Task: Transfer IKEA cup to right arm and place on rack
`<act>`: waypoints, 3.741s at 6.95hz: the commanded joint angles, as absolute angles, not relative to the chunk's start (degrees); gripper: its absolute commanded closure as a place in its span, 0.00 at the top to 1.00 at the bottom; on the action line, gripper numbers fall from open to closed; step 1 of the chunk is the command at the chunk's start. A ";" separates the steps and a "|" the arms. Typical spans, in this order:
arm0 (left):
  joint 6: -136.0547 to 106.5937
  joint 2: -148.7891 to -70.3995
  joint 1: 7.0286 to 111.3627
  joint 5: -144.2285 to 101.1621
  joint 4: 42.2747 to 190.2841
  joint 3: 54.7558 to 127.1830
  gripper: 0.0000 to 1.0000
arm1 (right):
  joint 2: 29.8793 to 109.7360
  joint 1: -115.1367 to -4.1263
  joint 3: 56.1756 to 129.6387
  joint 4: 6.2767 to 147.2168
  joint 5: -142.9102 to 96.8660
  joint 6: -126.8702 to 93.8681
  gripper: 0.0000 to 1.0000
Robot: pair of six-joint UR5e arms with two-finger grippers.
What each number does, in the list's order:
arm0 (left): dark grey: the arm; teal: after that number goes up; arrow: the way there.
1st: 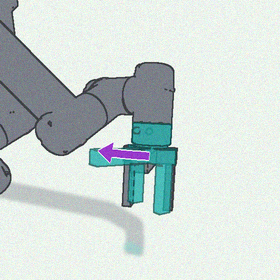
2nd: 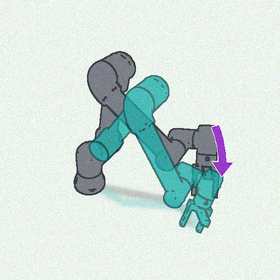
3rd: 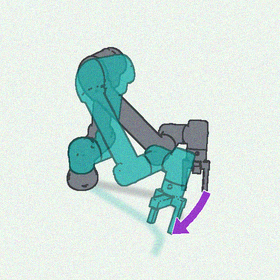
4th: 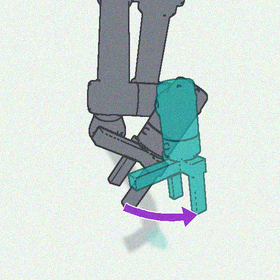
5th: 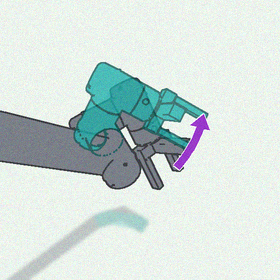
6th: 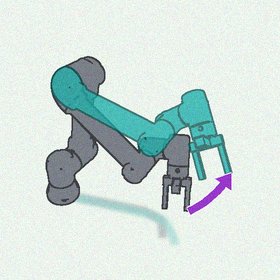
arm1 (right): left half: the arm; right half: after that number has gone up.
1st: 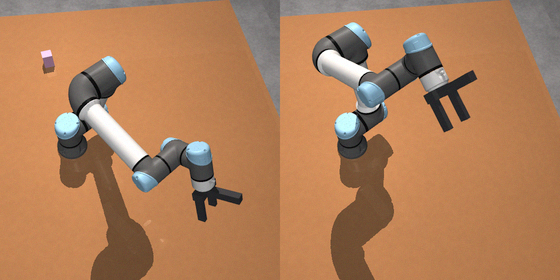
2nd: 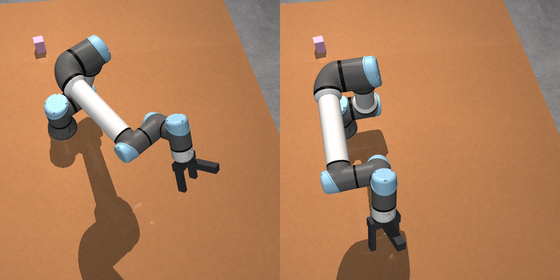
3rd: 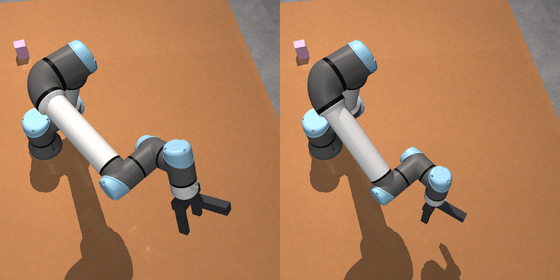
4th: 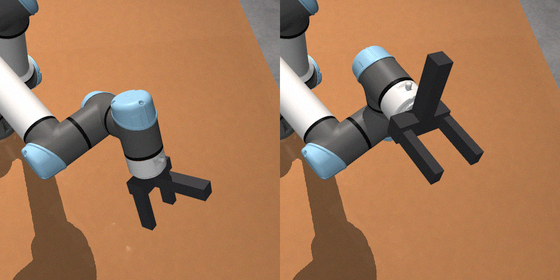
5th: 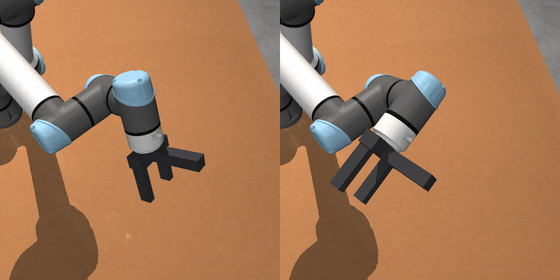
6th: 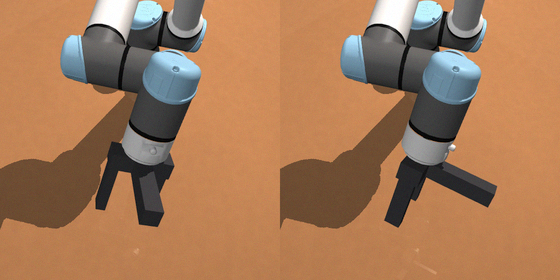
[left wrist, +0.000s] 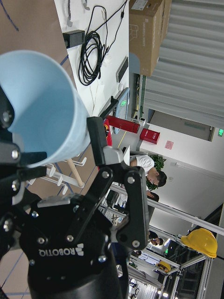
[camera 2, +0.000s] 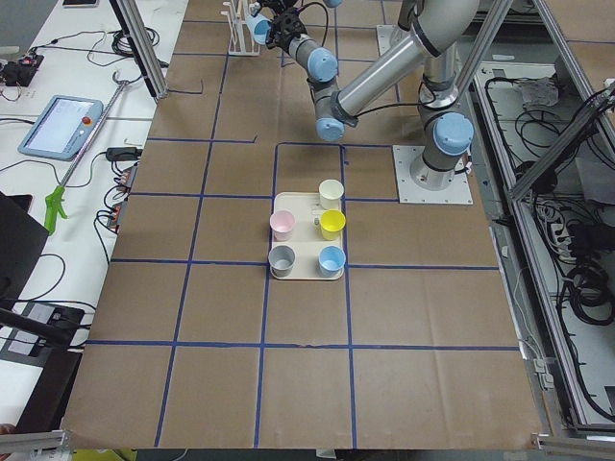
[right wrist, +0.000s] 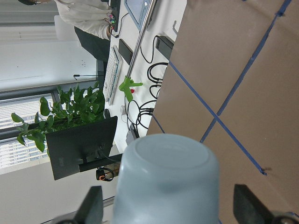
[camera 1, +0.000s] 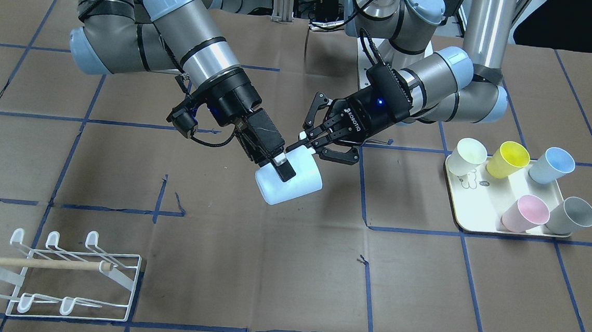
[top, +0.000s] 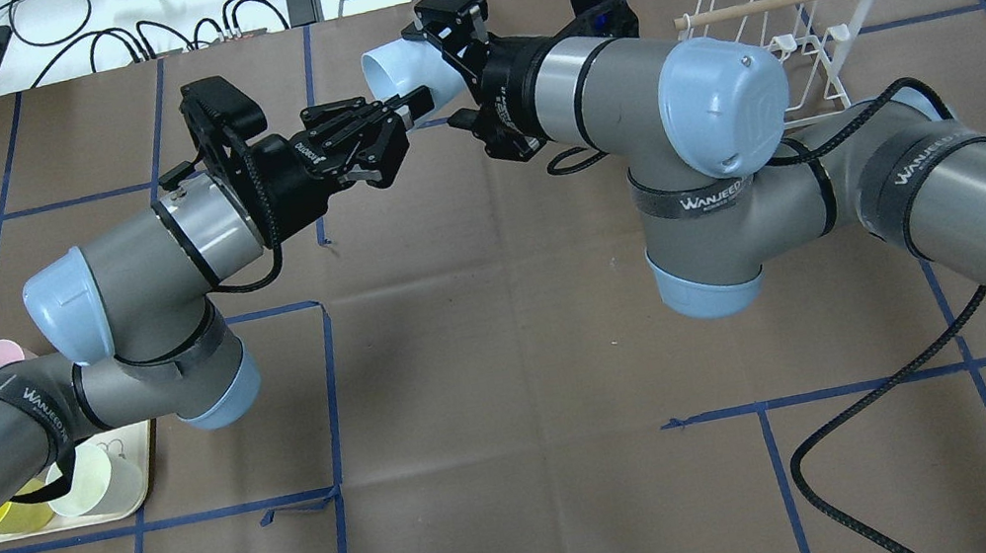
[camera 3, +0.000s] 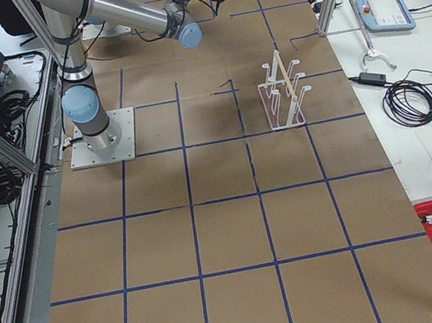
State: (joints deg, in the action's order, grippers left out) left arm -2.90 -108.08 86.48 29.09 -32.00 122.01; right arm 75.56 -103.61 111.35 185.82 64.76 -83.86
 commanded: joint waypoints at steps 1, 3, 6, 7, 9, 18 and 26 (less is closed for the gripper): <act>-2.90 -108.02 86.48 29.09 -31.99 121.91 0.08 | 75.06 -103.62 110.57 185.71 64.69 -84.11 0.96; -2.90 -108.10 86.48 29.09 -31.99 121.90 0.08 | 74.97 -103.62 110.74 185.71 64.34 -84.02 0.84; -2.99 -108.10 86.48 29.18 -31.99 121.73 0.12 | 74.88 -103.62 110.74 185.71 63.63 -83.85 0.51; -3.16 -108.11 86.48 29.18 -31.91 121.64 0.19 | 74.88 -103.54 110.74 185.71 63.63 -83.85 0.50; -3.51 -108.02 86.48 29.27 -31.90 121.55 0.35 | 74.88 -103.54 110.74 185.71 63.63 -83.85 0.48; -4.04 -103.80 77.89 30.15 -31.82 122.96 0.98 | 75.49 -96.35 110.13 185.45 64.33 -62.93 0.41; -3.34 -104.77 82.59 62.95 3.24 108.51 0.98 | 73.84 -81.32 108.20 186.15 68.38 -1.03 0.37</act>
